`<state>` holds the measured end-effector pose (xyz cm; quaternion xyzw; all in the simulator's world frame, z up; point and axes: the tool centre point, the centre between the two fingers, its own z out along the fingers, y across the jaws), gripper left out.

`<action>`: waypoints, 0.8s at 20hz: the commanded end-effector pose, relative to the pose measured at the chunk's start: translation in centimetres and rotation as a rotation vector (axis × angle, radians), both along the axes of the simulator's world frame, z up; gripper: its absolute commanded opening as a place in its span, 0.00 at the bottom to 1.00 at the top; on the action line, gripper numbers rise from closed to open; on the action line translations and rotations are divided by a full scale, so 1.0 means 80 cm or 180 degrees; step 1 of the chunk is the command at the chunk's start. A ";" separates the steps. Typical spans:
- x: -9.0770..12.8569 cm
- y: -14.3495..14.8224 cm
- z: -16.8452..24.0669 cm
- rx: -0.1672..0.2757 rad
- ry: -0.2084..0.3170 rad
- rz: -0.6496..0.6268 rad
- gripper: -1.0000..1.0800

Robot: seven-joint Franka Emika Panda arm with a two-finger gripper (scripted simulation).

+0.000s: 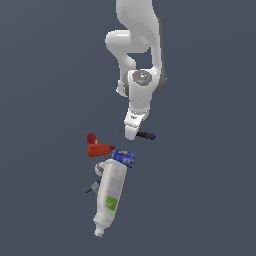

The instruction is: Pick up a designated object from a clutter of objects.

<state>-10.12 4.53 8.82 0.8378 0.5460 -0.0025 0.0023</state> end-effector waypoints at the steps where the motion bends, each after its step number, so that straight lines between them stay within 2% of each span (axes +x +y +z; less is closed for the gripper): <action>1: -0.010 0.001 -0.010 0.0007 -0.0003 0.0166 0.96; 8: -0.028 0.003 -0.025 0.0018 -0.0003 0.0441 0.96; 16: -0.032 0.003 -0.029 0.0021 -0.0002 0.0485 0.96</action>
